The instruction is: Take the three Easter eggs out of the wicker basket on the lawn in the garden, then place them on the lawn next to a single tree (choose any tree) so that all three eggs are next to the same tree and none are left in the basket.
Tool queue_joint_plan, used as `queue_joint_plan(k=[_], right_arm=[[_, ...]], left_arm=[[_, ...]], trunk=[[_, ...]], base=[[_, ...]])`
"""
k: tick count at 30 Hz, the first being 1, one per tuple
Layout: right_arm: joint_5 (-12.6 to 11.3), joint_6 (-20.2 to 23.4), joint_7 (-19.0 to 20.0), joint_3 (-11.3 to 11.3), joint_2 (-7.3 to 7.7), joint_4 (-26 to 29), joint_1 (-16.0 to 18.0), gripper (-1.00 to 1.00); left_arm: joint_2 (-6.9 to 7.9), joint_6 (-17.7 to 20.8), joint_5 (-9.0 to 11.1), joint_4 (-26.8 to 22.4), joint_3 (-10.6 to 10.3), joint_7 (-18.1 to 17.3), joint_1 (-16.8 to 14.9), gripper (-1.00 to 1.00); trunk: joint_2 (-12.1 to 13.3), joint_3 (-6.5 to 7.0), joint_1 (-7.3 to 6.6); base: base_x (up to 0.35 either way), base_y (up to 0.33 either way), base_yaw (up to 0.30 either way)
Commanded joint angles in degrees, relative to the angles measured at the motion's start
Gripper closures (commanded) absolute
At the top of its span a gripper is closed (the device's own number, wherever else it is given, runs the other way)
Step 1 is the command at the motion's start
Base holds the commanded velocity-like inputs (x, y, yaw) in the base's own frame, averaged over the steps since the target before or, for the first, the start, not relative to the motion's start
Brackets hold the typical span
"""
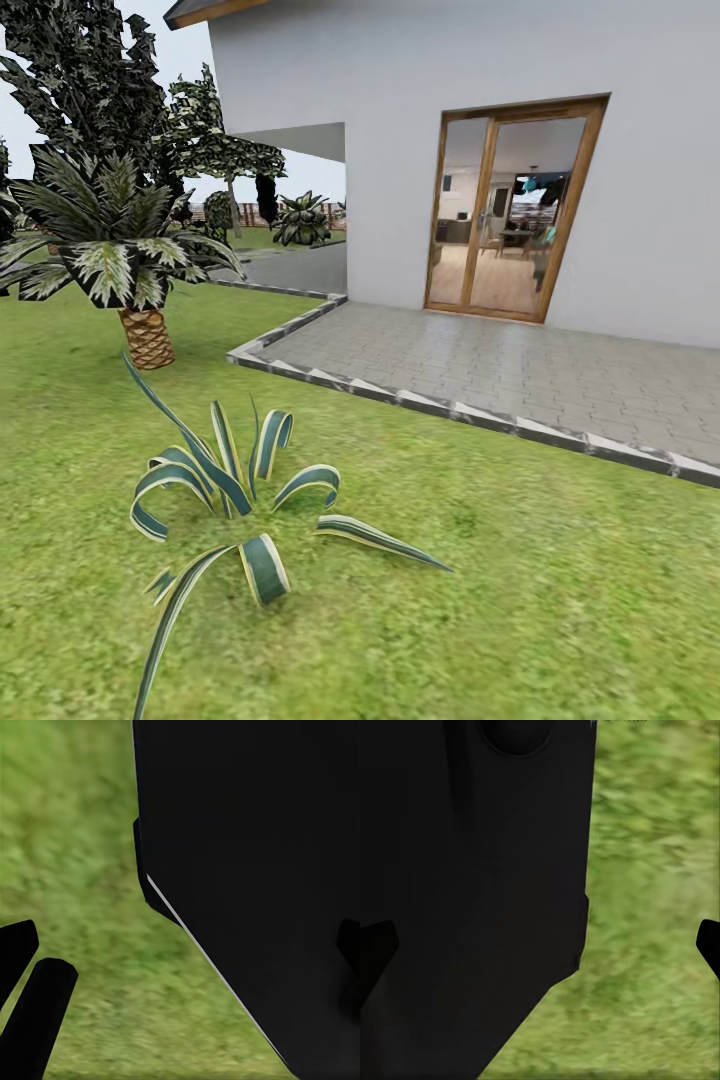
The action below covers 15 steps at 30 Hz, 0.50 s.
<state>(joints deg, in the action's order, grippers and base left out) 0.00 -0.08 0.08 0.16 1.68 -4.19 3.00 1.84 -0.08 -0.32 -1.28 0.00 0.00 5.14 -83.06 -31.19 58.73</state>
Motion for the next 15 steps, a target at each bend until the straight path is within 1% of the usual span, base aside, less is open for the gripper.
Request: queue_joint_plan(k=[1,3,5,15], right_arm=[[-0.03,-0.01,0.01,0.02,0.0,-0.12,0.07,-1.0],[-0.06,-0.06,0.01,0.02,0.0,-0.12,0.07,-1.0],[-0.05,-0.03,0.01,0.02,0.0,-0.11,0.07,-1.0],[-0.09,-0.01,0.01,0.02,0.0,-0.11,0.07,-1.0]], left_arm=[[0.0,-0.01,-0.03,-0.12,0.0,0.0,0.05,-1.0],[0.0,0.03,-0.03,-0.12,0.0,0.0,0.05,-1.0],[0.0,0.11,-0.03,-0.12,0.05,0.0,0.05,-1.0],[0.01,0.21,-0.03,-0.12,0.09,0.0,0.05,-1.0]], trunk=[[-0.02,-0.04,0.0],[-0.02,-0.04,0.0],[-0.02,-0.04,0.0],[-0.02,-0.04,0.0]], base=[[0.0,0.0,0.0],[0.05,0.052,0.0],[0.17,0.178,0.0],[0.227,0.25,0.0]])
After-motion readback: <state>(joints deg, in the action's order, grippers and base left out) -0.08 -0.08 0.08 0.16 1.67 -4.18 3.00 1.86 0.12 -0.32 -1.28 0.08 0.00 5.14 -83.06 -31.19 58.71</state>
